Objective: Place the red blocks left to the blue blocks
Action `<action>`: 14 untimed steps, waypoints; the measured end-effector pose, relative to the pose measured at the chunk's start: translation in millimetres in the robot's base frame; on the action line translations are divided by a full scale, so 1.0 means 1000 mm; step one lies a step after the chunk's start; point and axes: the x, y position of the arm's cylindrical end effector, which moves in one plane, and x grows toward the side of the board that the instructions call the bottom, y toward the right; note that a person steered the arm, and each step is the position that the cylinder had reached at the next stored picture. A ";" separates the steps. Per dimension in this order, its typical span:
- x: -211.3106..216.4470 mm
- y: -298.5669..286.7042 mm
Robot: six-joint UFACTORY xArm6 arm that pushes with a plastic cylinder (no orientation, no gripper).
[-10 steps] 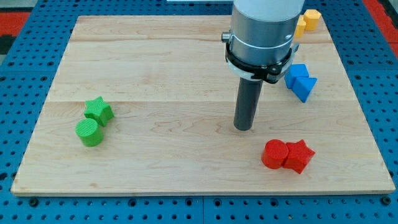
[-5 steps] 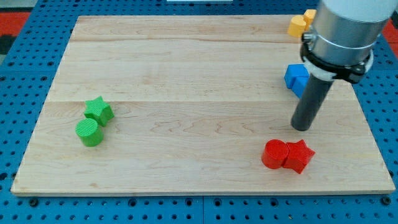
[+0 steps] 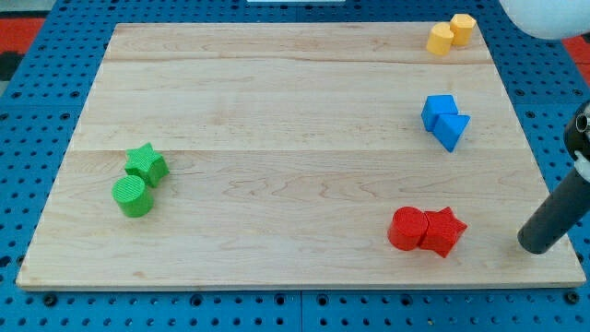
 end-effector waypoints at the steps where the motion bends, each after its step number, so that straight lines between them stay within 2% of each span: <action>1: 0.001 -0.027; 3: 0.004 -0.077; 4: 0.000 -0.131; 6: -0.073 -0.170; 7: -0.031 -0.130; 8: -0.051 -0.181; 9: -0.041 -0.207; 10: -0.013 -0.205; 11: -0.046 -0.280; 12: -0.086 -0.278; 13: -0.080 -0.193; 14: -0.080 -0.219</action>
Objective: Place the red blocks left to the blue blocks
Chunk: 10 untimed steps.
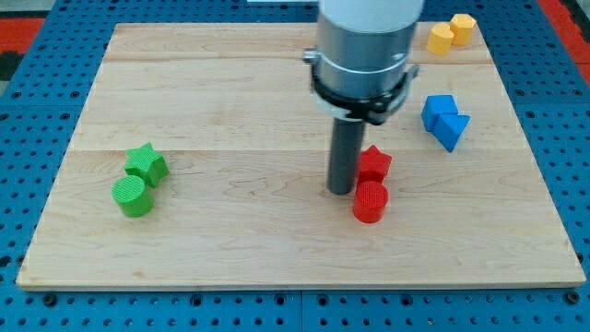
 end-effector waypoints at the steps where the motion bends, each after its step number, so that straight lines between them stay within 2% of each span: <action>1: 0.039 -0.034; 2: 0.066 -0.004; 3: 0.068 0.043; 5: -0.039 0.053; 6: -0.067 0.053; 7: -0.063 0.011; 8: -0.101 -0.016; 9: -0.116 0.028; 10: -0.088 0.082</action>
